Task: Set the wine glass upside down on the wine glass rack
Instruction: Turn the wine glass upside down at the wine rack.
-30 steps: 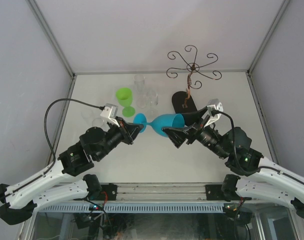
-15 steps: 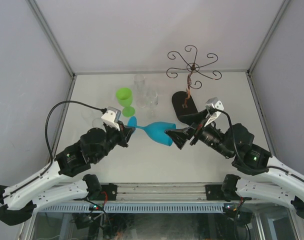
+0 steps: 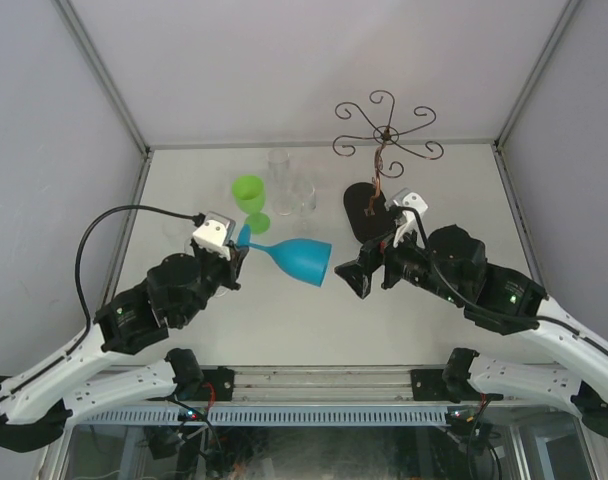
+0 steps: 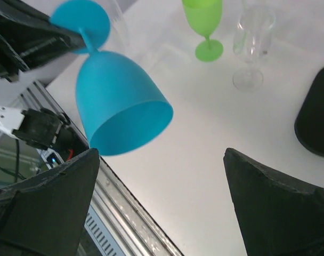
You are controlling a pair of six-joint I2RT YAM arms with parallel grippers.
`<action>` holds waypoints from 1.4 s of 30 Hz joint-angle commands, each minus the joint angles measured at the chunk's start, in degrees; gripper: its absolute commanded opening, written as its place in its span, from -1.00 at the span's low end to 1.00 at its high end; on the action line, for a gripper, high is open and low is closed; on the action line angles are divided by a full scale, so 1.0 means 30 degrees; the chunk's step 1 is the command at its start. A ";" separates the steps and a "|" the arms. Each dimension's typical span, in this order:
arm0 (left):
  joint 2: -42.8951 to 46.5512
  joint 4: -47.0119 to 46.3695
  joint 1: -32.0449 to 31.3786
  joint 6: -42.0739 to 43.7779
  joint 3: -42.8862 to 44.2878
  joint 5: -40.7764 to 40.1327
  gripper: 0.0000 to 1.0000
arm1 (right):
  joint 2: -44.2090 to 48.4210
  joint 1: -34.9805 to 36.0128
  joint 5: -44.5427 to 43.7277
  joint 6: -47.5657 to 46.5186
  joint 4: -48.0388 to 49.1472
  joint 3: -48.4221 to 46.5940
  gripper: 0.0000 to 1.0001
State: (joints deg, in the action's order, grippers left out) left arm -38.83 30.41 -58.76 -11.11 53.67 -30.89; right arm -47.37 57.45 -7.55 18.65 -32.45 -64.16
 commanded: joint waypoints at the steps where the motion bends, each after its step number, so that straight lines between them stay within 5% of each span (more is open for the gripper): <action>1: -0.0529 0.0231 -0.0003 0.1462 0.1494 -0.0740 -0.99 | -0.0246 -0.0544 0.0618 -0.0394 -0.2415 -0.1300 0.96; 7: -0.2001 0.0856 -0.0663 0.2021 0.2032 -0.0362 -1.00 | -0.0209 -0.1208 0.1808 -0.0519 -0.3803 -0.1622 0.96; 16: -0.3833 -0.0291 -0.4793 0.4388 0.2376 -0.2619 -0.99 | -0.0340 -0.1956 0.5165 -0.0946 -0.4247 -0.1889 0.89; 42: -0.4856 -0.1510 -0.7101 0.8503 0.3378 -0.0242 -1.00 | -0.4535 -0.1942 1.0580 0.0401 0.2954 0.0374 -0.11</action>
State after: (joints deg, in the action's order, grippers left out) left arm -53.65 28.40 -79.40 12.67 59.29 -31.42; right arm -60.12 51.77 22.06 18.87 -28.99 -62.89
